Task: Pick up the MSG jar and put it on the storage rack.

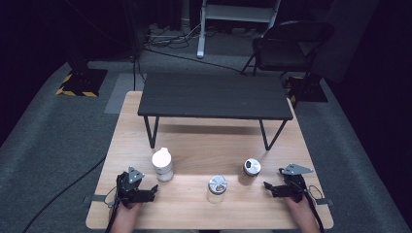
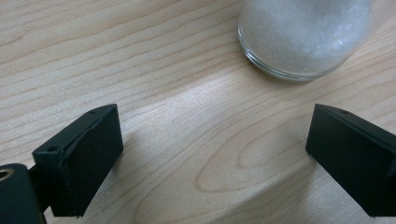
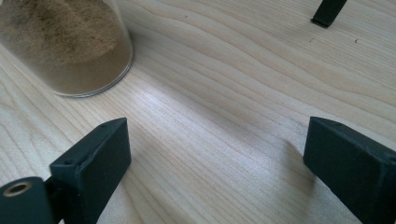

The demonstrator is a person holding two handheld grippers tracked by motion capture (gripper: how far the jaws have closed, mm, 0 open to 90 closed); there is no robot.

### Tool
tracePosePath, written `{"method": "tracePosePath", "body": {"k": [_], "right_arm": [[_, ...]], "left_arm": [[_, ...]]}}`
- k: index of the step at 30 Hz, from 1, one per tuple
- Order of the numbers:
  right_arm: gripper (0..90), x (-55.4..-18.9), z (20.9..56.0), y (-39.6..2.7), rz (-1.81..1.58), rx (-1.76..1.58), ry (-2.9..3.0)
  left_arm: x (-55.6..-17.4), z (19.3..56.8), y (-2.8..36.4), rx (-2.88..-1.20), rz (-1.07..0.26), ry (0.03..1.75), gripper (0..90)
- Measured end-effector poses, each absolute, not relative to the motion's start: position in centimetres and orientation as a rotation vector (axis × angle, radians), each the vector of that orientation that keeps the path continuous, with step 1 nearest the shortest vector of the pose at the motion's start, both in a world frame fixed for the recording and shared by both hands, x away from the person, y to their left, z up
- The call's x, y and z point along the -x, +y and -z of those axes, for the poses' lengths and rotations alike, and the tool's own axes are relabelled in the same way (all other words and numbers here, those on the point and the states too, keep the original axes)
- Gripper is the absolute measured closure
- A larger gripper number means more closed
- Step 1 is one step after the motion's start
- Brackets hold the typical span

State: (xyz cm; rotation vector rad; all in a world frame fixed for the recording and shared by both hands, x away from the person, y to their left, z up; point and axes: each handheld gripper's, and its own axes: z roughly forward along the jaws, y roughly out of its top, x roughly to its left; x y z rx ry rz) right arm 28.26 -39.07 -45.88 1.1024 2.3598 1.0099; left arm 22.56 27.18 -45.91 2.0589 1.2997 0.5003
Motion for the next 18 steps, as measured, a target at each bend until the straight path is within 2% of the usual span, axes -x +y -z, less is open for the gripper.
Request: {"method": "tracePosePath", "body": {"k": [10,18], "right_arm": [[7.4,-28.26,45.88,-39.05,-1.009,-1.102,2.359],[7.3,-28.25,45.89,-39.04,-1.008,-1.103,2.358]], "left_arm": [[-22.90,45.83,27.02,-2.071,-0.496,1.299,0.6],[-22.60,45.51,27.25,-2.066,-0.495,1.235,3.7]]}}
